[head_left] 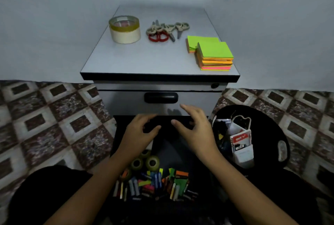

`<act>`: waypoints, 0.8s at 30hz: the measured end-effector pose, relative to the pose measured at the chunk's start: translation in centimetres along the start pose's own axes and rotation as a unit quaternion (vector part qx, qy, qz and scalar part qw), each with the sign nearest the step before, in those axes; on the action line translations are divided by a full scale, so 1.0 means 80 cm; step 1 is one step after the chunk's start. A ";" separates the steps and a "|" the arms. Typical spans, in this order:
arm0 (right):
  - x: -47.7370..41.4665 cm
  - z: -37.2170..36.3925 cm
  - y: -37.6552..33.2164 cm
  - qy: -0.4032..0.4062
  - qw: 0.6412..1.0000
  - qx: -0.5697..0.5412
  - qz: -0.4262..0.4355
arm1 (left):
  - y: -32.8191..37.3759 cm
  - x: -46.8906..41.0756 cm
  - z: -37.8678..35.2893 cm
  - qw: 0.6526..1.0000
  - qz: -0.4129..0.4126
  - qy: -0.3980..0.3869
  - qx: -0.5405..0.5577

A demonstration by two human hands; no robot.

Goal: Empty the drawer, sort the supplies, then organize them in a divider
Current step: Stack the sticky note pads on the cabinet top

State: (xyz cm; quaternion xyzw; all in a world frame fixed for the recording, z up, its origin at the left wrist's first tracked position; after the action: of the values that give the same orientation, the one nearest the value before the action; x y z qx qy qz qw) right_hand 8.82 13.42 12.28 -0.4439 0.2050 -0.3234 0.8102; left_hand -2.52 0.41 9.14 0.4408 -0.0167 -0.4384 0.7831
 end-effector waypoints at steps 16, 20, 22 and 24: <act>-0.014 -0.219 0.164 -0.170 0.956 0.036 -0.235 | -0.205 0.077 -0.080 0.952 0.246 -0.179 -0.041; -0.024 -0.241 0.177 -0.185 0.951 0.046 -0.242 | -0.219 0.077 -0.089 0.946 0.275 -0.166 -0.038; -0.028 -0.249 0.181 -0.186 0.950 0.049 -0.247 | -0.225 0.078 -0.093 0.945 0.281 -0.165 -0.039; -0.033 -0.254 0.183 -0.183 0.950 0.052 -0.246 | -0.231 0.078 -0.095 0.943 0.286 -0.167 -0.038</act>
State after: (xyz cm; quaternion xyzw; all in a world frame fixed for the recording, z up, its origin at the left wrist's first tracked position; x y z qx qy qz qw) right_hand -0.64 9.15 -10.67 -0.4897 -0.0798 -0.4362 0.7507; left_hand -7.93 -3.03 -10.82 0.3078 -0.2565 -0.2635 0.8775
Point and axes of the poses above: each hand's wrist, its own x-axis away from the middle knuckle, its own z-axis out of the back of the hand, y = z × x, the point moved 9 cm from there along -x, towards the middle knuckle, and after that the axes turned 11 degrees about -z, right-handed, at the moved point
